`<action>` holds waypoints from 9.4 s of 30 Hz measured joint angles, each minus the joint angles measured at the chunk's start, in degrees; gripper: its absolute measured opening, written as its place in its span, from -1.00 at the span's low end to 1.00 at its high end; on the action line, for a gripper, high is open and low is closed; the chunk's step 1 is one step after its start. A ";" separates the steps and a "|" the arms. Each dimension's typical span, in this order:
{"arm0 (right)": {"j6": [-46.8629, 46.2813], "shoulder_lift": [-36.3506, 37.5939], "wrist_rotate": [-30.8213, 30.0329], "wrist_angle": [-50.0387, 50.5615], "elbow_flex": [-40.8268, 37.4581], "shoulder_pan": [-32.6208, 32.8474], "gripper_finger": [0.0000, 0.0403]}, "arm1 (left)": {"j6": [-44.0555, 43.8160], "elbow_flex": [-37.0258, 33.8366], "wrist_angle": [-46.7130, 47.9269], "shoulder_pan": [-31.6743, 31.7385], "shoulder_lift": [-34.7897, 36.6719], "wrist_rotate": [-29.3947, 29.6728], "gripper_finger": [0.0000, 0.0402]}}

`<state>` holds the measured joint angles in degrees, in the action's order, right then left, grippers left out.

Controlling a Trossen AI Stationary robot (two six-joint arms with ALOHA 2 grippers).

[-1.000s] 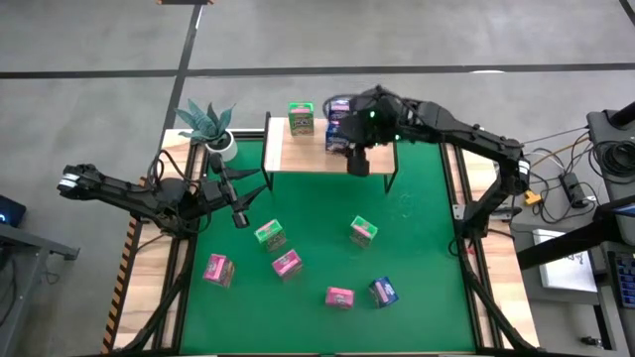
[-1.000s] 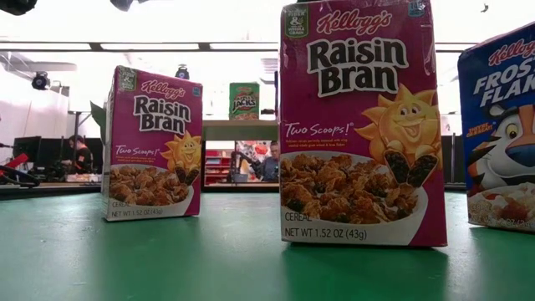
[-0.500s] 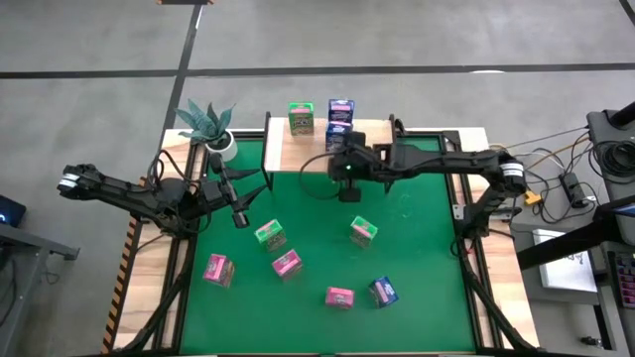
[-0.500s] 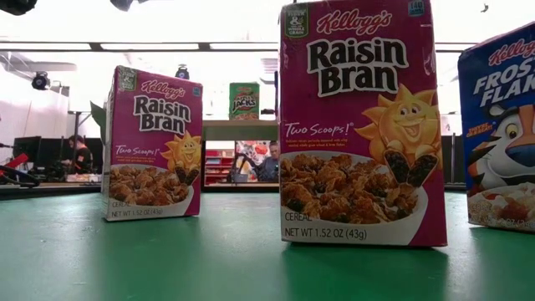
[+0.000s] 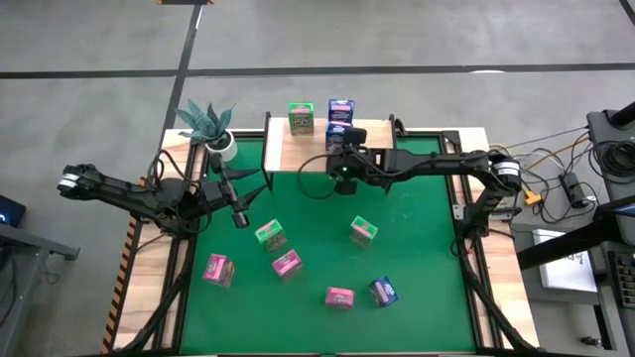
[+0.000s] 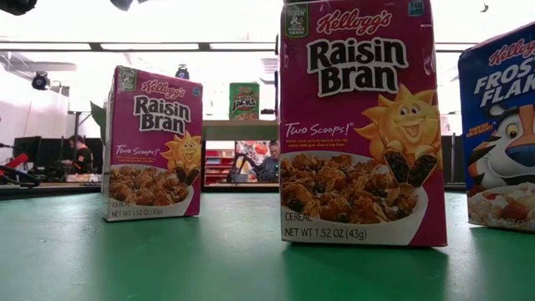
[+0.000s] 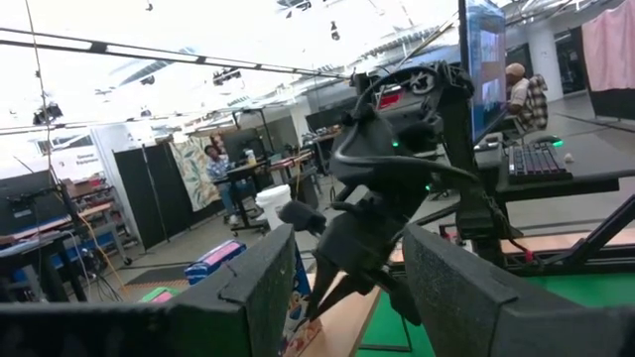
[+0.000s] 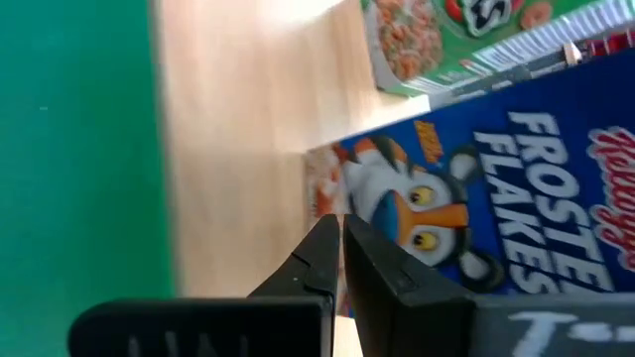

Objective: Stack cereal on shelf
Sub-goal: Put the top blue cereal box on the shelf aligned with the other blue cereal box, then put the middle pink cereal box on the shelf

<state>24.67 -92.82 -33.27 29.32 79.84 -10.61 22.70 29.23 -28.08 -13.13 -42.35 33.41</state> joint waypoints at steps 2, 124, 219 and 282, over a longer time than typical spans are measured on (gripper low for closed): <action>0.01 0.00 0.02 -0.03 0.01 -0.62 -0.96 | 0.00 0.00 -0.02 -0.02 0.02 0.02 -0.14; -2.13 1.00 3.23 -3.01 1.43 -0.69 -0.96 | 0.82 0.00 -0.02 0.00 0.00 0.01 -0.14; -2.58 27.15 10.77 -41.46 -35.11 20.88 -0.96 | -68.21 44.19 80.61 -15.65 -53.35 -14.47 -0.16; 3.49 58.46 20.19 -42.05 -51.42 24.61 -0.96 | -21.77 56.74 34.89 21.55 -51.57 -16.57 -0.24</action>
<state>28.16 -34.36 -13.08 -12.73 28.42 14.00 0.93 85.97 6.81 8.43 -93.91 16.84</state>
